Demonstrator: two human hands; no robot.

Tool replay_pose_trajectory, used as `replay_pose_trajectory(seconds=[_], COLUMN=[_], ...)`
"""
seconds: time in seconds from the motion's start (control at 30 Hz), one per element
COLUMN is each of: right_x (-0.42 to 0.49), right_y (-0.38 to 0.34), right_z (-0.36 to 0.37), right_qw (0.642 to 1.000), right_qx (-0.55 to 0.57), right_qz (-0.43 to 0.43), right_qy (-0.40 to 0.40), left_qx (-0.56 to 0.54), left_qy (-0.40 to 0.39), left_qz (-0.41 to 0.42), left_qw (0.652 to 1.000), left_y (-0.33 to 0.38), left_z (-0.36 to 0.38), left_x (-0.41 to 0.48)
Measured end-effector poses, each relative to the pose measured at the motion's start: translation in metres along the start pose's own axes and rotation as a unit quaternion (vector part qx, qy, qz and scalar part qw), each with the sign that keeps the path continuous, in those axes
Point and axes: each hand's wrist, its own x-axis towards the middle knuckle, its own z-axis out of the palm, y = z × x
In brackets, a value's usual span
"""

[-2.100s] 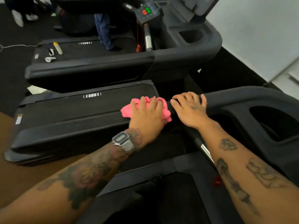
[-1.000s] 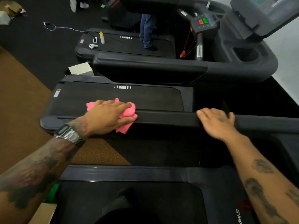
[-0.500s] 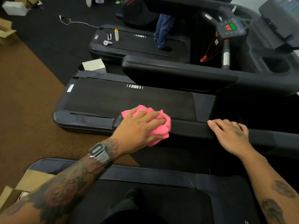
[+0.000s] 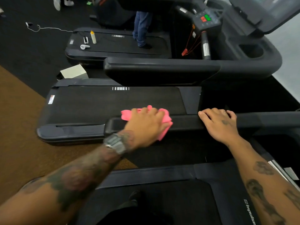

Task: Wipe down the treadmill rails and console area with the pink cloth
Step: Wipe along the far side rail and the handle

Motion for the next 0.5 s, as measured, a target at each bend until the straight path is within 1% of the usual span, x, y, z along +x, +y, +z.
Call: replay_pose_trajectory(seconds=[0.07, 0.13, 0.23, 0.3, 0.37, 0.43, 0.5], right_x=[-0.002, -0.003, -0.002, -0.001, -0.002, -0.002, -0.002], right_y=[0.001, 0.001, 0.003, 0.003, 0.005, 0.006, 0.006], right_z=[-0.001, -0.002, -0.002, -0.001, 0.0, -0.001, -0.002], right_qw=[1.0, 1.0, 1.0, 1.0, 1.0, 1.0, 1.0], right_qx=[0.004, 0.005, 0.006, 0.008, 0.01, 0.017, 0.023], right_qz=[0.002, -0.002, -0.005, -0.008, -0.011, -0.017, -0.016], right_qy=[0.0, -0.001, 0.001, 0.004, 0.007, 0.009, 0.004], left_qx=[0.003, 0.003, 0.018, -0.004, -0.049, -0.092, -0.124], left_qy=[0.032, 0.041, 0.048, 0.061, 0.059, 0.047, 0.019], left_qz=[0.021, 0.057, 0.126, 0.158, 0.152, 0.118, 0.068], left_qw=[0.999, 0.998, 0.991, 0.986, 0.985, 0.988, 0.99], left_y=[0.045, 0.071, 0.065, 0.044, 0.021, -0.005, -0.033], left_z=[0.006, 0.01, 0.017, 0.017, 0.014, 0.007, -0.002], left_x=[0.017, 0.027, 0.023, 0.014, 0.003, -0.01, -0.023])
